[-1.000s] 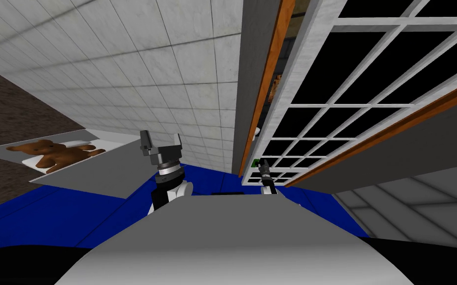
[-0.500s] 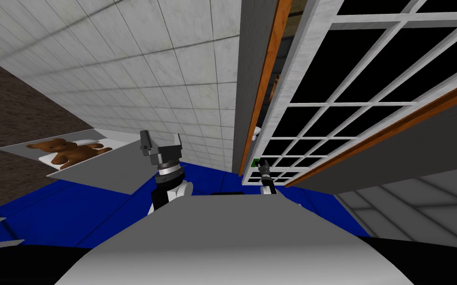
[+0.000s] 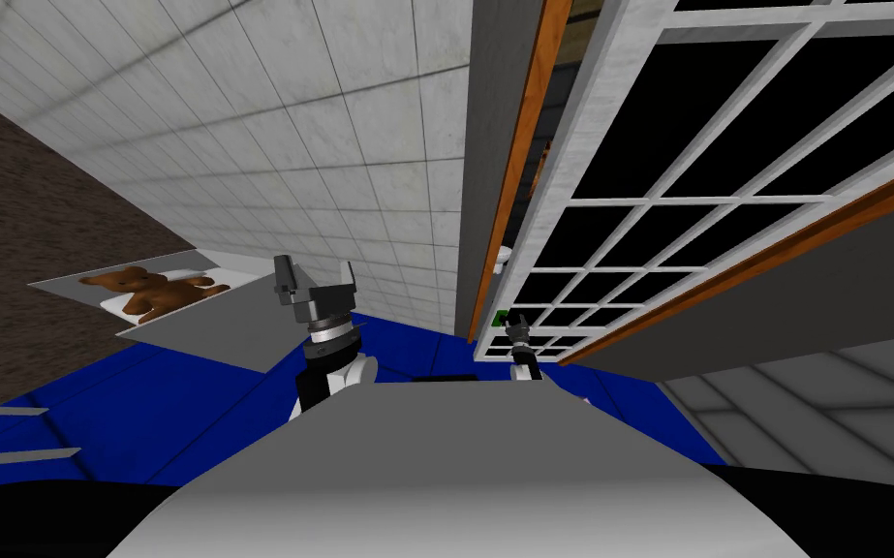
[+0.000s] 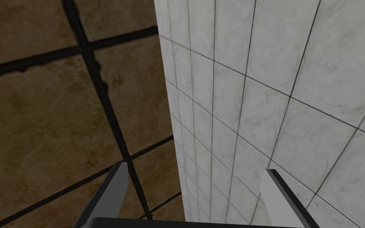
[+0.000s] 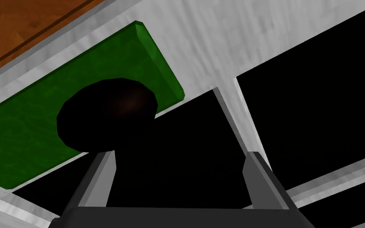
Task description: Pull the door open
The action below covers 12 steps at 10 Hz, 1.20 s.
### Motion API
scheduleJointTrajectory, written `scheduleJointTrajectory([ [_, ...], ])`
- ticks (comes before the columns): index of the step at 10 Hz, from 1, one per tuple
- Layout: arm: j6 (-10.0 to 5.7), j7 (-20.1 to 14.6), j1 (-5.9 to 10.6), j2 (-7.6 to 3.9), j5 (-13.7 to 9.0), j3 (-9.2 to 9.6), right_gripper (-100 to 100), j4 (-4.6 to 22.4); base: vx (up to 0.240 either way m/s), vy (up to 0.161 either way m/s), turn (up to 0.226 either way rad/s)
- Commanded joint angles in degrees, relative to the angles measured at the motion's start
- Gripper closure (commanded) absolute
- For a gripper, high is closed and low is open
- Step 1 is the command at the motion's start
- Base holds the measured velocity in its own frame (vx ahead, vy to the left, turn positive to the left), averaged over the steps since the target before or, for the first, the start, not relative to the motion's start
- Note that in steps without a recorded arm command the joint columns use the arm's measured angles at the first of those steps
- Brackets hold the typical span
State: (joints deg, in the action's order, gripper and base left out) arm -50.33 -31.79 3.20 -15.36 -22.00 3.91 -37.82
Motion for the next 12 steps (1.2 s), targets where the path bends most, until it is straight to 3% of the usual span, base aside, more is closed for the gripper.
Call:
scheduleJointTrajectory([
  [1,0.01,-0.7,-0.05,1.65,0.4,1.35,-100,-0.2,-0.023,-0.016,0.005],
  [2,0.01,-0.7,-0.05,1.65,0.4,1.35,-100,-0.2,-0.002,-0.008,-0.011],
  [3,0.01,-3.0,-0.11,1.61,-0.5,1.84,-100,-0.3,-0.024,-0.006,0.050],
  [6,0.01,-3.0,-0.11,1.61,-0.5,1.84,-100,-1.1,-0.019,-0.012,0.010],
  [12,0.01,-10.0,-0.30,1.49,-3.6,3.41,-100,-0.8,-0.038,-0.012,0.043],
])
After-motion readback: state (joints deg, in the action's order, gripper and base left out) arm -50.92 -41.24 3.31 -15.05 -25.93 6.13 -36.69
